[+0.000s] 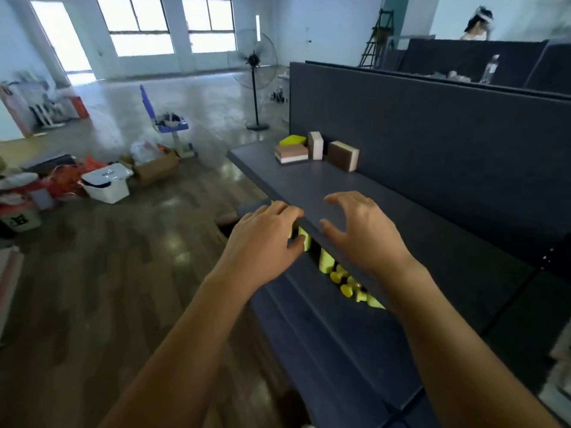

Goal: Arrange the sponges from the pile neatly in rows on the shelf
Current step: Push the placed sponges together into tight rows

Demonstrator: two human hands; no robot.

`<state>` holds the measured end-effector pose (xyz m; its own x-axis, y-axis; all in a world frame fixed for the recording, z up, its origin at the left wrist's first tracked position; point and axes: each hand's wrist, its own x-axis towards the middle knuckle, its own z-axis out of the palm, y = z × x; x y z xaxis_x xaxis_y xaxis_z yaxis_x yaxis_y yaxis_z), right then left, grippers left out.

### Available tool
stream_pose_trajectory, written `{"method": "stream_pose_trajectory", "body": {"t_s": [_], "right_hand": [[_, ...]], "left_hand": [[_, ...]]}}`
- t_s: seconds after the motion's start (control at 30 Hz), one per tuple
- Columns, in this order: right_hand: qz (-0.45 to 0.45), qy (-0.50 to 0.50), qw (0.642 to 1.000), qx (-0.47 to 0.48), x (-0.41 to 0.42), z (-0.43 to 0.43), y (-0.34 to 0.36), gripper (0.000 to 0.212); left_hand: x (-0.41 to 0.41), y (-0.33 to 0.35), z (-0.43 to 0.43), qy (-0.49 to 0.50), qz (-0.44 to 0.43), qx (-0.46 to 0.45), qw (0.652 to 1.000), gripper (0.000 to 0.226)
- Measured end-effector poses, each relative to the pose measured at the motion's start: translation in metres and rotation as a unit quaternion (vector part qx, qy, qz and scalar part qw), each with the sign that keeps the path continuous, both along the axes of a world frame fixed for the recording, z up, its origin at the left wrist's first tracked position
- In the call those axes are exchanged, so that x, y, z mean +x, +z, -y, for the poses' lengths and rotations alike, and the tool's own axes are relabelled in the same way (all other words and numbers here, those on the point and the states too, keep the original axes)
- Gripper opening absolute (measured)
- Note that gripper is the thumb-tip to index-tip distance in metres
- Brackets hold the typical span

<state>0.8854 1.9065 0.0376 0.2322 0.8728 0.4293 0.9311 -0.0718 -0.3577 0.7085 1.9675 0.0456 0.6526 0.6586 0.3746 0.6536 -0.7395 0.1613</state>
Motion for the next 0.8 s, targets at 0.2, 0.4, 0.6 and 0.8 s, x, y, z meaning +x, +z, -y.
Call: {"method": "stream_pose_trajectory", "body": {"t_s": [0.2, 0.4, 0.6, 0.8], "right_hand": [[0.004, -0.012, 1.000, -0.006, 0.044, -0.108, 0.004, 0.047], [0.013, -0.014, 0.999, -0.029, 0.081, -0.198, 0.000, 0.050], [0.008, -0.031, 0.999, -0.042, 0.101, -0.258, -0.011, 0.047], [0.000, -0.079, 0.996, -0.045, 0.120, -0.314, -0.018, 0.043]], "left_hand": [[0.035, 0.003, -0.099, 0.001, -0.006, -0.001, 1.000, 0.045], [0.078, 0.000, -0.193, 0.006, -0.016, -0.007, 1.000, 0.047], [0.112, -0.018, -0.274, -0.013, -0.024, -0.036, 0.999, 0.049], [0.155, -0.030, -0.370, -0.051, -0.027, -0.039, 0.998, 0.048]]}}
